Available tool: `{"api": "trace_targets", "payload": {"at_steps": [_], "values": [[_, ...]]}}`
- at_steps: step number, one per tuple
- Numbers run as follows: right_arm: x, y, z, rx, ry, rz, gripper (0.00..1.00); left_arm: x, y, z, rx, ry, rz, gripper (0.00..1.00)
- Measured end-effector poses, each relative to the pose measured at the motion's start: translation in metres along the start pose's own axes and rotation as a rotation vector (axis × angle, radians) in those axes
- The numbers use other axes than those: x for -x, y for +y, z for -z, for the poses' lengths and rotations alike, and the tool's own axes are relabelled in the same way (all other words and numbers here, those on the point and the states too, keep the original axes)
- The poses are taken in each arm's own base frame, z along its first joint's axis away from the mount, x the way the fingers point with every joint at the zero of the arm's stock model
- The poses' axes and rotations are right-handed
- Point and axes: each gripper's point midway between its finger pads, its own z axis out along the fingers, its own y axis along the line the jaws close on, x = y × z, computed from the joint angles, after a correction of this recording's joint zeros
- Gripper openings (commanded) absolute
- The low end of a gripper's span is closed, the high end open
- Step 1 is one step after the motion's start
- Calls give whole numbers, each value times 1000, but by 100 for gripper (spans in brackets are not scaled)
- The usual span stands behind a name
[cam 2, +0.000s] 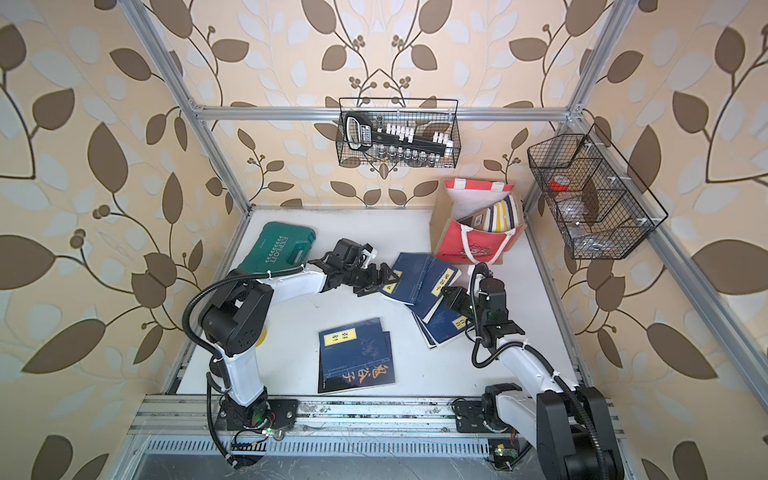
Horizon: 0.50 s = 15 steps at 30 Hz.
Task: Put the books into the canvas bag
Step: Pick up the book from the book.
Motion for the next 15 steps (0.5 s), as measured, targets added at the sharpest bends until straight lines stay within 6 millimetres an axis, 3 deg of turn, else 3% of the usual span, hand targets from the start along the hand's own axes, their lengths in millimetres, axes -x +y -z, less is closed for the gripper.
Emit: {"api": "trace_targets", "payload": {"at_steps": [7,11,15], "values": [[3,29,12,93,-25,149,0,7,-45,45,-67,-61,-120,99],[2,39,15,128,-13,195,0,1,-63,65,-92,-68,-178,99],[10,61,21,201,-16,234,0,-6,-78,84,-119,-77,-240,99]]}}
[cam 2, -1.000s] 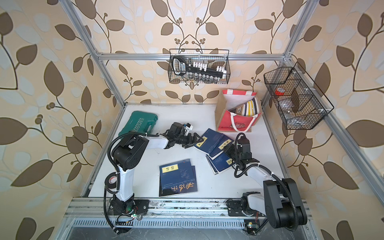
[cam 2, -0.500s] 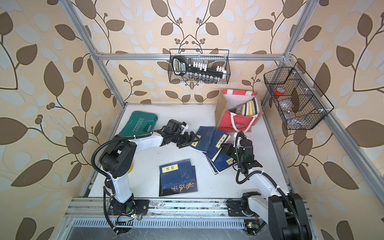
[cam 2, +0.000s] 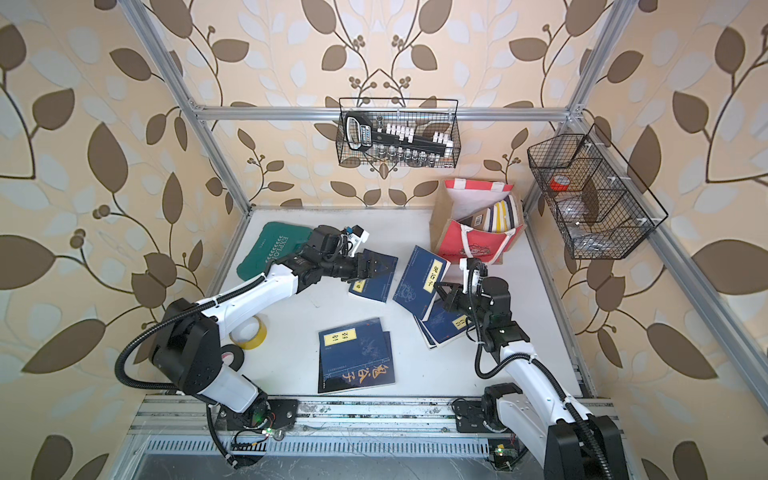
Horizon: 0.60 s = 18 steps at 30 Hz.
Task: Put the books into the canvas bag
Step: Pick up the book from the book.
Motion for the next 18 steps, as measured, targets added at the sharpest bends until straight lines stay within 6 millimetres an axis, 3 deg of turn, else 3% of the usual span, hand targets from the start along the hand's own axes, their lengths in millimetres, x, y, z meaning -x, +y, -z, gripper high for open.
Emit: {"api": "trace_targets", "payload": {"at_steps": [5,13,15,18], "values": [[24,38,5,135,-20,50,0,-4,-22,15,-63,2,-68,99],[43,90,9,379,21,28,0,-15,-30,22,-111,12,-90,99],[45,97,10,413,30,21,0,-17,-37,25,-148,12,-107,90],[45,103,11,443,41,10,0,-20,-49,28,-219,19,-127,58]]}}
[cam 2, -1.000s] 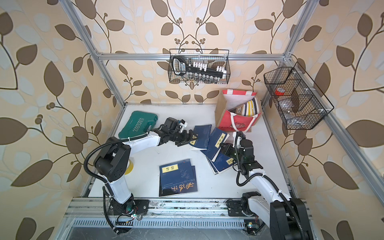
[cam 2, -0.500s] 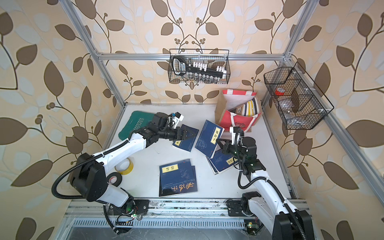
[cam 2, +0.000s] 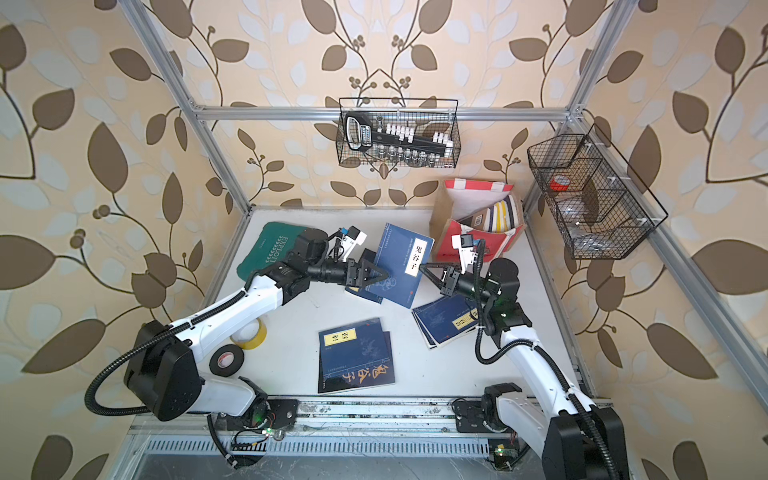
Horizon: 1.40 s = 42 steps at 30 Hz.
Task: Put the books into the canvas bag
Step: Pick up the book from the book.
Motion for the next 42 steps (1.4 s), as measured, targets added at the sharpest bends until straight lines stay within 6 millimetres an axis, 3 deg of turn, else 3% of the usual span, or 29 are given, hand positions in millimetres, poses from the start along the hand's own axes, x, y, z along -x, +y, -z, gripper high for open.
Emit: {"api": "trace_targets", "payload": {"at_steps": [3,8,10,15,19,21,26,30,32,42], "values": [[0,4,-2,21,4,-10,0,0,-8,0,-40,6,-11,33],[-1,9,-5,45,8,-19,0,-1,-19,5,-78,12,-30,1],[-1,9,-7,53,11,-21,2,-2,-25,10,-80,13,-36,0],[-4,17,-14,127,41,-20,44,-8,-44,28,-56,38,-78,0],[-8,31,-20,210,78,-20,66,-21,-63,49,-32,69,-129,0],[-10,45,-22,257,99,3,73,-28,-73,59,-28,83,-157,0],[-8,73,-22,351,130,76,78,-42,-92,78,-42,103,-226,0],[-15,95,-25,421,170,113,78,-54,-98,82,-73,144,-239,0],[-20,104,-25,452,193,129,73,-58,-96,82,-74,169,-230,0],[-32,111,-23,438,265,160,19,-66,-89,81,-55,225,-231,0]]}}
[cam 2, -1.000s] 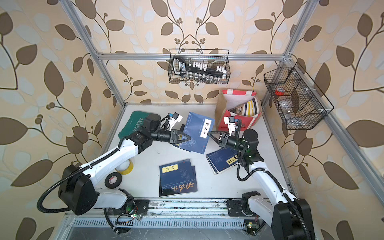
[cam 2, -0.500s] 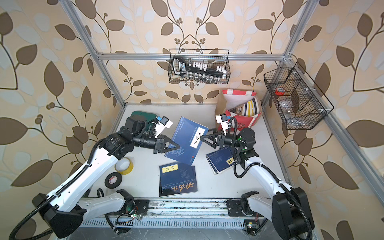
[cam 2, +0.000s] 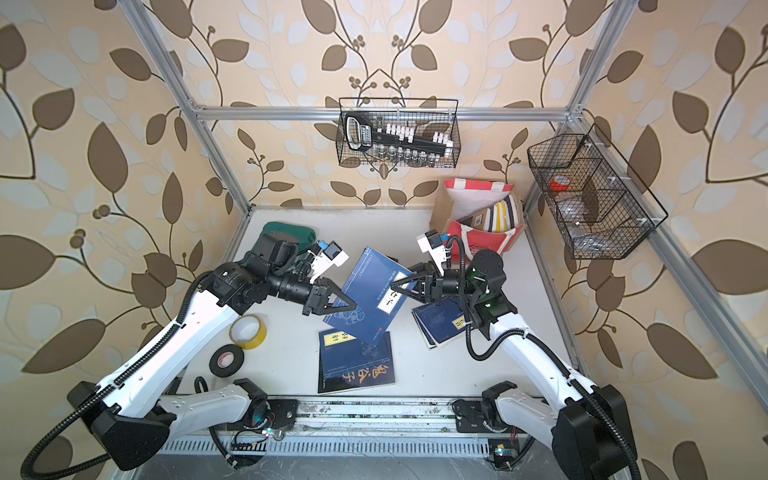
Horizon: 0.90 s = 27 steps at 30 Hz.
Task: Put the books into the canvas bag
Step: Pick up the book from the book.
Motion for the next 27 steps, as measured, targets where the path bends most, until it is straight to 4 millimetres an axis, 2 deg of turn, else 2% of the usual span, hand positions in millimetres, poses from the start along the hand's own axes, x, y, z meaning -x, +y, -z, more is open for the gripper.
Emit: {"api": "trace_targets", "payload": {"at_steps": [3,4,5,6,7,8,12,16,21,27], "values": [[-4,-5,0,-21,18,-28,4,-2,0,0,2,7,0,0],[-5,-7,0,-28,22,-36,0,-3,1,0,6,8,-1,10],[-5,-8,0,-35,25,-50,0,-3,2,0,8,9,-1,43],[-3,-8,1,-40,28,-52,0,-2,2,0,11,7,-11,70],[-1,-8,1,-44,30,-52,0,-2,3,0,15,6,-10,87],[3,-9,3,-54,26,-52,0,-2,3,0,21,5,-11,98],[34,-22,22,-145,-37,-38,0,0,9,5,90,-19,-21,99],[78,-40,48,-286,-143,-15,0,-1,17,18,213,-75,-51,99],[136,-68,90,-581,-296,41,0,-6,30,34,350,-139,-60,99],[199,-82,142,-928,-423,165,0,-10,38,39,397,-160,-59,99]]}}
